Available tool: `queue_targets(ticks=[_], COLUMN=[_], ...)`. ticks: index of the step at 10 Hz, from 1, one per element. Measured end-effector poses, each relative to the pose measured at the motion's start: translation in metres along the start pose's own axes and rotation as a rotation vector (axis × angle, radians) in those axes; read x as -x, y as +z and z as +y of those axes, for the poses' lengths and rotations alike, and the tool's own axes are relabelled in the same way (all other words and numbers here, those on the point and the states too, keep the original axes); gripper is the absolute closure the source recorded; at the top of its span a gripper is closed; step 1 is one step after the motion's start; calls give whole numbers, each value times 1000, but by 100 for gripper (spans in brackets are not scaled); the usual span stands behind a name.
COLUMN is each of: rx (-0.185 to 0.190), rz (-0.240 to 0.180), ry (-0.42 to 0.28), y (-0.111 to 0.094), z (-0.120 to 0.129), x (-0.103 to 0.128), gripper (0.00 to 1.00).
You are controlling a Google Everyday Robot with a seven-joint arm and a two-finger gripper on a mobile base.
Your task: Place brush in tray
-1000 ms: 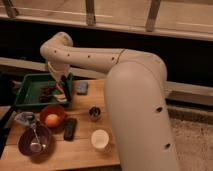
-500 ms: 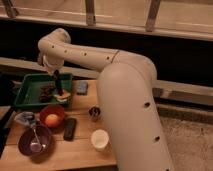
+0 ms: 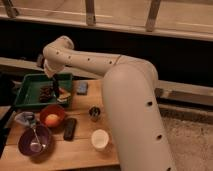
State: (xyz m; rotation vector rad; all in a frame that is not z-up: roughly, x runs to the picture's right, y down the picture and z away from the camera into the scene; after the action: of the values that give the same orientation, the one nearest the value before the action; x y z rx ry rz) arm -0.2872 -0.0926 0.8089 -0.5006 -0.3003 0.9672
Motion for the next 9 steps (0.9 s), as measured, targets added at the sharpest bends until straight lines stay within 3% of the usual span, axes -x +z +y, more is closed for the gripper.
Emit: queue_targets(ticks=[3, 9], rx=[16, 134], rz=[-47, -111], ry=[29, 98], y=[10, 37], z=[-8, 1], x=[4, 12], gripper=[89, 89])
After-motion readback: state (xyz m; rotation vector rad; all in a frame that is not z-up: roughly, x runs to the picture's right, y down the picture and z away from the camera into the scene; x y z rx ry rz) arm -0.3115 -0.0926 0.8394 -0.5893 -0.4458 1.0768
